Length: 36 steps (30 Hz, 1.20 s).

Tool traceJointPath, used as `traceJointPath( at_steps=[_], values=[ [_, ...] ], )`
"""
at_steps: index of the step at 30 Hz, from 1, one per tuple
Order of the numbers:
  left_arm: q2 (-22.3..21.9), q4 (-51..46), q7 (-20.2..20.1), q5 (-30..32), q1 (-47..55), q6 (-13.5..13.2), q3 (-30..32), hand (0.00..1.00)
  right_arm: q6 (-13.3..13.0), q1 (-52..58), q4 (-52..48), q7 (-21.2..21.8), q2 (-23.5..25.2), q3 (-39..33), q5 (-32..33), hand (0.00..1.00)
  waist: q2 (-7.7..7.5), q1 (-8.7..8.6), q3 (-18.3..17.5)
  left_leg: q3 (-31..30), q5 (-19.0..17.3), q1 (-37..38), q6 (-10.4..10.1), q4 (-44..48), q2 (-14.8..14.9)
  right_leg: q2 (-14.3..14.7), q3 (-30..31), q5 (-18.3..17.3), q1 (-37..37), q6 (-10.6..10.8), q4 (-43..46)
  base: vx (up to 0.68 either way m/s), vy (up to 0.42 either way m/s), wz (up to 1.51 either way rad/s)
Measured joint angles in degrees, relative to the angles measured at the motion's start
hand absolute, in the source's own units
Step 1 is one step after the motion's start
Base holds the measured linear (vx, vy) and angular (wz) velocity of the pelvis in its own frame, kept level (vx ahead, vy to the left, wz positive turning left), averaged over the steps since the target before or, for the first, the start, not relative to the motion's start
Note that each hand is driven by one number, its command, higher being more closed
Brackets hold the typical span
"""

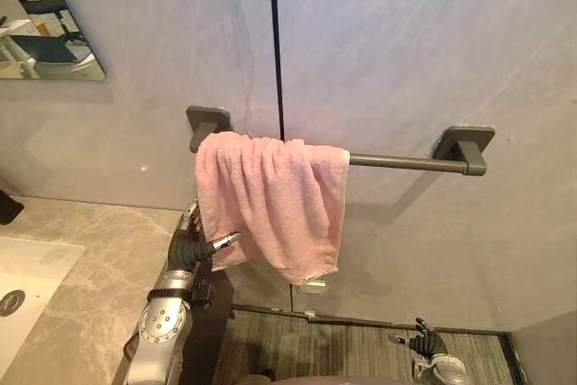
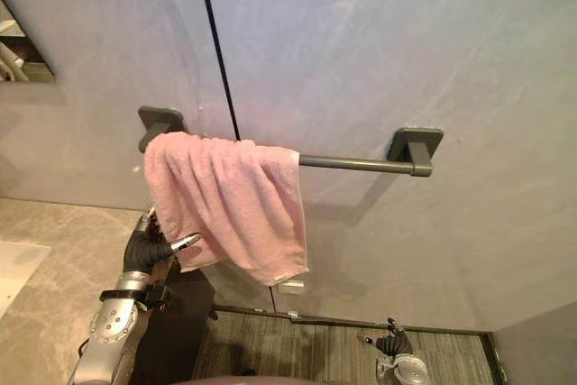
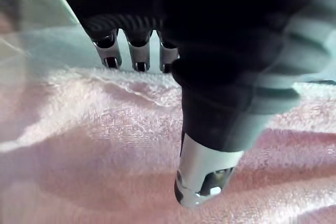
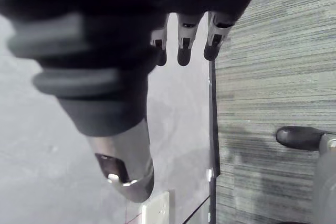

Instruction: Organize washtable

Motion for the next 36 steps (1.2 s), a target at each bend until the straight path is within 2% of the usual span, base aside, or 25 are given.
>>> traceJointPath(
  at_steps=[2, 6, 12, 15, 20, 25, 28, 31, 36],
  values=[
    [0.3, 0.0, 0.0, 0.0, 0.0, 0.0, 0.0, 1.00, 0.0, -0.1, -0.3, 0.0, -0.2, 0.0, 0.0, 0.00, -0.02, -0.73, 0.0, 0.0, 0.0, 0.0, 0.0, -0.1, -0.1, 0.0, 0.1, 0.1, 0.1, 0.0, -0.4, 0.02, 0.006, -0.05],
    [1.9, 0.0, 0.0, 0.0, -1.4, 0.0, 0.0, 1.00, -0.1, -0.1, -1.4, 0.1, -0.2, 0.2, 0.1, 0.00, -0.02, -0.78, 0.0, 0.1, 0.0, 0.0, 0.1, -0.4, -0.1, 0.1, 0.3, 0.4, 0.2, 0.0, -1.1, 0.03, -0.005, -0.03],
    [1.9, 0.0, 0.0, 0.0, -1.9, 0.0, 0.0, 1.00, -0.6, -0.1, -7.5, 0.3, -0.7, 1.1, 0.8, 0.00, -0.03, -0.83, 0.0, 0.1, 0.0, 0.2, 0.1, -0.8, -0.1, 0.1, 0.6, 0.8, 0.5, 0.0, -2.0, 0.01, -0.004, -0.03],
    [1.9, 0.0, 0.0, -0.1, -1.9, 0.0, 0.0, 1.00, -1.1, 0.7, -12.6, 0.5, -0.8, 1.2, 2.3, 0.00, -0.03, -0.89, 0.0, 0.1, 0.0, 0.4, 0.1, -1.0, -0.1, 0.1, 0.6, 0.8, 0.7, 0.0, -2.2, 0.00, 0.000, 0.00],
    [0.9, -1.1, 0.0, -0.1, -0.9, -0.1, -0.1, 1.00, -2.7, 3.9, -27.3, 2.9, -1.3, 5.3, 5.5, 0.00, -0.08, -0.83, 0.0, 1.4, -0.1, 0.8, 0.1, -1.6, 0.2, 0.3, 1.9, 0.9, 0.4, 0.1, -2.3, -0.02, -0.005, -0.11],
    [0.4, -4.5, 0.0, -0.1, 0.5, -0.3, -0.2, 1.00, -2.5, 8.1, -38.0, 5.0, -2.3, 7.9, 7.8, 0.00, -0.48, -0.89, 0.2, 1.6, -0.1, 0.7, 0.2, -1.7, 0.1, 0.3, 2.1, 0.9, 0.2, 0.1, -2.3, 0.00, -0.003, -0.04],
    [0.4, -5.1, 0.0, -0.1, 0.5, -0.6, -0.3, 1.00, -2.4, 10.7, -45.2, 7.4, -5.4, 10.7, 10.2, 0.00, -0.76, -1.12, 0.4, 1.9, -0.3, 0.8, 0.4, -1.6, 0.1, 0.4, 2.6, 0.9, 0.0, 0.1, -2.2, -0.01, -0.003, -0.09],
    [0.4, -5.1, -0.1, -0.1, 0.5, -0.6, -1.6, 1.00, -2.5, 10.8, -53.5, 10.6, -10.7, 14.6, 13.7, 0.00, -0.81, -1.00, 0.4, 2.7, -1.1, 0.9, 0.6, -0.4, 0.2, 0.4, 3.4, 0.9, 0.0, 0.2, -1.9, -0.03, 0.004, -0.13],
    [0.5, -5.2, -0.2, -0.1, 0.5, -0.9, -2.5, 1.00, -2.6, 8.3, -57.5, 14.1, -14.7, 20.6, 20.9, 0.00, -1.05, -0.95, 0.4, 3.1, -1.3, 0.9, 0.6, -0.3, 0.2, 0.4, 3.9, 1.0, -0.1, 0.3, -1.7, -0.04, -0.001, -0.05]
  ],
)
